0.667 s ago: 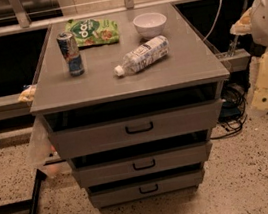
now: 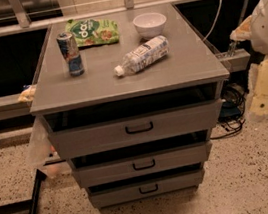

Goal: Open bottom drawer

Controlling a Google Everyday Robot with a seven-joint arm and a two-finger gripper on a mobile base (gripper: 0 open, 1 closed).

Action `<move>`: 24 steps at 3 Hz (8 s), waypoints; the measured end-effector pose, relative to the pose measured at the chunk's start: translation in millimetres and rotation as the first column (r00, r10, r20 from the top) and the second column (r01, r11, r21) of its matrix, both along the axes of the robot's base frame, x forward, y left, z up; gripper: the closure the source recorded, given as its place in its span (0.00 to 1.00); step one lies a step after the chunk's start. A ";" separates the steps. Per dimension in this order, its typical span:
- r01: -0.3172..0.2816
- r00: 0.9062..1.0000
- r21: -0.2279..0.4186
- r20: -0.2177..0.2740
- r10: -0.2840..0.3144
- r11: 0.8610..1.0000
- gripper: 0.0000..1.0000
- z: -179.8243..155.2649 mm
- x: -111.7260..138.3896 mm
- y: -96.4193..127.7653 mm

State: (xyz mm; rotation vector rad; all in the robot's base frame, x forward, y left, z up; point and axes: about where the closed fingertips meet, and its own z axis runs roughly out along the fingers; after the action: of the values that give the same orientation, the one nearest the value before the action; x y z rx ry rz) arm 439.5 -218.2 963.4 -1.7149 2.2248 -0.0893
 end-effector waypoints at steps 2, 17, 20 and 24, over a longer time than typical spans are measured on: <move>-0.032 0.999 0.072 -0.013 0.033 0.997 0.19 -112.7 13.2 -4.9; -0.213 0.974 0.521 0.050 0.219 0.826 0.34 -716.5 104.1 37.2; -0.239 0.969 0.502 0.069 0.237 0.831 0.17 -738.7 125.7 40.8; -0.349 0.937 0.401 0.156 0.312 0.847 0.10 -735.5 145.4 53.8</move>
Offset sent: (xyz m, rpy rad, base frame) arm 0.0319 -0.0059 -0.2056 0.1425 0.0192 0.0610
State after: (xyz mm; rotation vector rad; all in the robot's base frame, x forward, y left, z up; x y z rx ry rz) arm 585.0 -164.4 227.9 -1.7682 1.6915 0.3713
